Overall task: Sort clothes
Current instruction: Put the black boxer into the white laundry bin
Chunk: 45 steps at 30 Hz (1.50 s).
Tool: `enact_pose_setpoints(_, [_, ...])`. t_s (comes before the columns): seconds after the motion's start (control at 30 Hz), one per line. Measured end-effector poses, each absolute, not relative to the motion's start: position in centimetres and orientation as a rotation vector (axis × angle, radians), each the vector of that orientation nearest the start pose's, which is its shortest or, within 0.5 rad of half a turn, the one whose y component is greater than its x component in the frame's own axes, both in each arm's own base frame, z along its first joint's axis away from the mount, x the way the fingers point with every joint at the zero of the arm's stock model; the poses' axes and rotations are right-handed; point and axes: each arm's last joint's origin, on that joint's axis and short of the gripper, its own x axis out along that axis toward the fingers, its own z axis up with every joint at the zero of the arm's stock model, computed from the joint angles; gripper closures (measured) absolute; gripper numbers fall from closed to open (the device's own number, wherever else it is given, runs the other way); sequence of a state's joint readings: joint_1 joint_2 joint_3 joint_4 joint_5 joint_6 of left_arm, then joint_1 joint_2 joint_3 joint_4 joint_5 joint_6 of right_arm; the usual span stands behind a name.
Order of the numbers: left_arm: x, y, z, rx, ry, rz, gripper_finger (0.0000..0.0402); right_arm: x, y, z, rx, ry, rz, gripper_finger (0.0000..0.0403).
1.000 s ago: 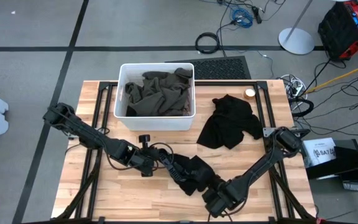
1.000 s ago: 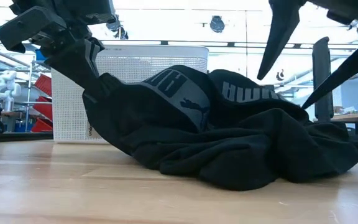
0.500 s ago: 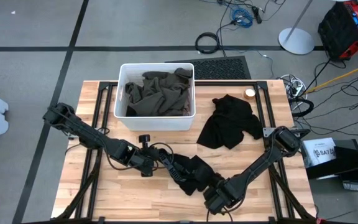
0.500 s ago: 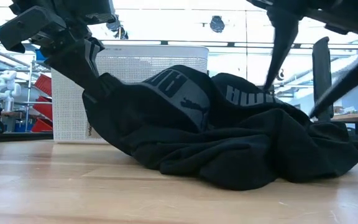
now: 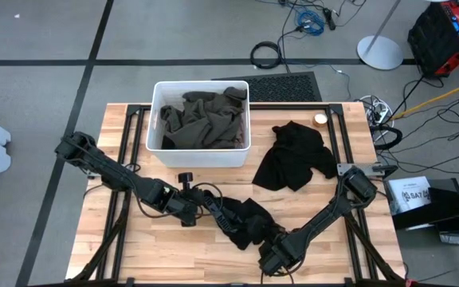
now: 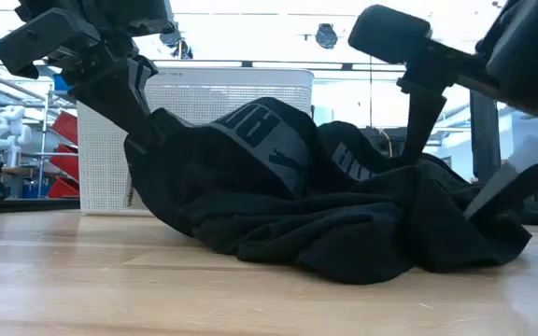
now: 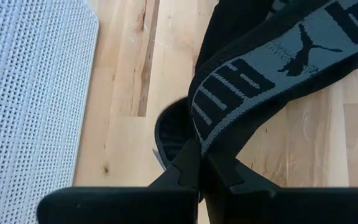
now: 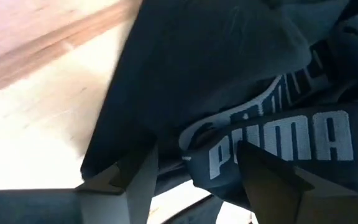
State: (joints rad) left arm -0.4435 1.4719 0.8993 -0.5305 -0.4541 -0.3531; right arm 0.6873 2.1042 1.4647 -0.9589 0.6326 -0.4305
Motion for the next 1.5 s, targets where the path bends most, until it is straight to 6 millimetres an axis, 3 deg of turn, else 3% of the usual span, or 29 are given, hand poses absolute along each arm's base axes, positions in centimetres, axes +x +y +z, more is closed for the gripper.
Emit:
enact_pose_setpoints(0.2, [25.4,-10.5,20.0,0.152,0.968,0.188,0.0395,31.2,23.3,14.0,-1.257,1.241,0.271,0.0262])
enact_pose_setpoints(0.4, [25.4,-10.5,20.0,0.151,0.968,0.188,0.0395,31.3,23.2,14.0,-1.130,1.241,0.175,0.0384])
enact_pose_setpoints(0.53, [25.4,-10.5,20.0,0.149,0.966,0.187,0.0395,31.4,23.1,14.5,-1.043,1.208,0.027,0.0395])
enact_pose_setpoints(0.6, [25.6,-10.6,20.1,0.135,0.954,0.174,0.0395,31.6,23.3,15.7,-0.995,1.194,-0.021,0.0399])
enact_pose_setpoints(0.73, [26.4,-11.3,20.7,0.120,0.873,0.046,0.0395,32.4,24.0,20.3,-0.894,1.159,-0.091,0.0401])
enact_pose_setpoints(0.87, [27.1,-12.2,21.3,0.080,0.804,-0.155,0.0395,32.8,24.2,26.7,-0.785,1.103,-0.174,0.0401])
enact_pose_setpoints(1.0, [27.0,-12.8,22.3,0.017,0.772,-0.378,0.0395,32.3,22.9,33.0,-0.622,1.053,-0.278,0.0402])
enact_pose_setpoints(1.1, [26.4,-13.0,23.5,-0.048,0.744,-0.540,0.0395,32.0,21.7,37.0,-0.480,0.955,-0.252,0.0402])
enact_pose_setpoints(1.3, [24.7,-13.1,26.4,-0.138,0.656,-0.836,0.0395,29.2,16.6,43.8,-0.268,0.805,-0.309,0.0403])
enact_pose_setpoints(1.5, [23.5,-12.5,28.4,-0.160,0.591,-0.893,0.0395,25.8,11.4,48.2,-0.066,0.699,-0.373,0.0403])
